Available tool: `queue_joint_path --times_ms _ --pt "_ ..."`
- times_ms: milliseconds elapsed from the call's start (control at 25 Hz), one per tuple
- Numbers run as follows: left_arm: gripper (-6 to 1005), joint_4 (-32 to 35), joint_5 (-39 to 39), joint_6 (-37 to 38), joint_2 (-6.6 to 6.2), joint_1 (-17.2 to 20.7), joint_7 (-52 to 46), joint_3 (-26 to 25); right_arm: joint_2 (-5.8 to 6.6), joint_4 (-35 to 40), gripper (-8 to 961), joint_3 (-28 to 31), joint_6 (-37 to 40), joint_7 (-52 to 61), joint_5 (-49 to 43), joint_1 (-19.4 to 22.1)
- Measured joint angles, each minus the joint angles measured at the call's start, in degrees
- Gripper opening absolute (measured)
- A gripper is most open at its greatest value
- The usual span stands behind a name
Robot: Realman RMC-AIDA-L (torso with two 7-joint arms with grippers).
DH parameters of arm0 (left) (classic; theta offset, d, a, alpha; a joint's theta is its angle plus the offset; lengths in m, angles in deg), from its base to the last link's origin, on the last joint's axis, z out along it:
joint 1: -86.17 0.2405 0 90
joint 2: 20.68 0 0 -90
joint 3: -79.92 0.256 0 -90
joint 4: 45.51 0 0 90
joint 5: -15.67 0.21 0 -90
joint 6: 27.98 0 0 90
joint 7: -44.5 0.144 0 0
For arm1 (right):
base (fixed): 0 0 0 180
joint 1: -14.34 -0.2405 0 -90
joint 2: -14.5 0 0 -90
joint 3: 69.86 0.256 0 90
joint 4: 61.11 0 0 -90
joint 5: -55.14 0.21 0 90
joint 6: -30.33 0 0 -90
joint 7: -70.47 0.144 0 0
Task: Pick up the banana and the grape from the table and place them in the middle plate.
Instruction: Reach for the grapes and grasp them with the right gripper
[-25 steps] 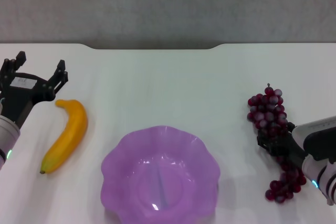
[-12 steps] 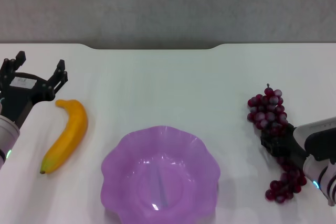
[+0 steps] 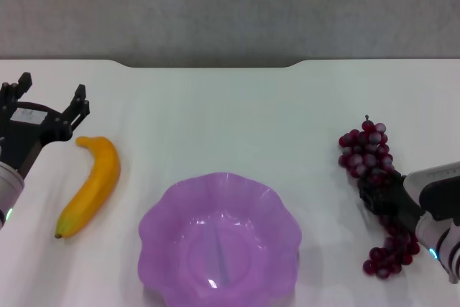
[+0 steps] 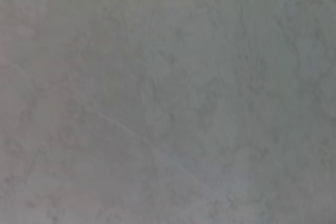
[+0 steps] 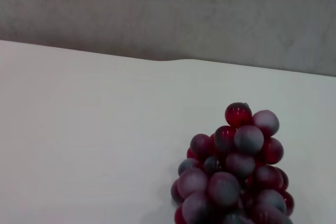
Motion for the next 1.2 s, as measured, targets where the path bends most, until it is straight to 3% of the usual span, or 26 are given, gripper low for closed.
queue_joint_path --times_ms 840,1200 --pt "882 0.00 -0.09 0.59 0.14 0.12 0.74 0.07 0.29 -0.29 493 -0.11 -0.15 0.73 -0.34 -0.26" --pt "882 0.00 -0.07 0.59 0.13 0.12 0.74 -0.01 0.29 -0.40 480 -0.08 -0.14 0.73 -0.40 -0.22"
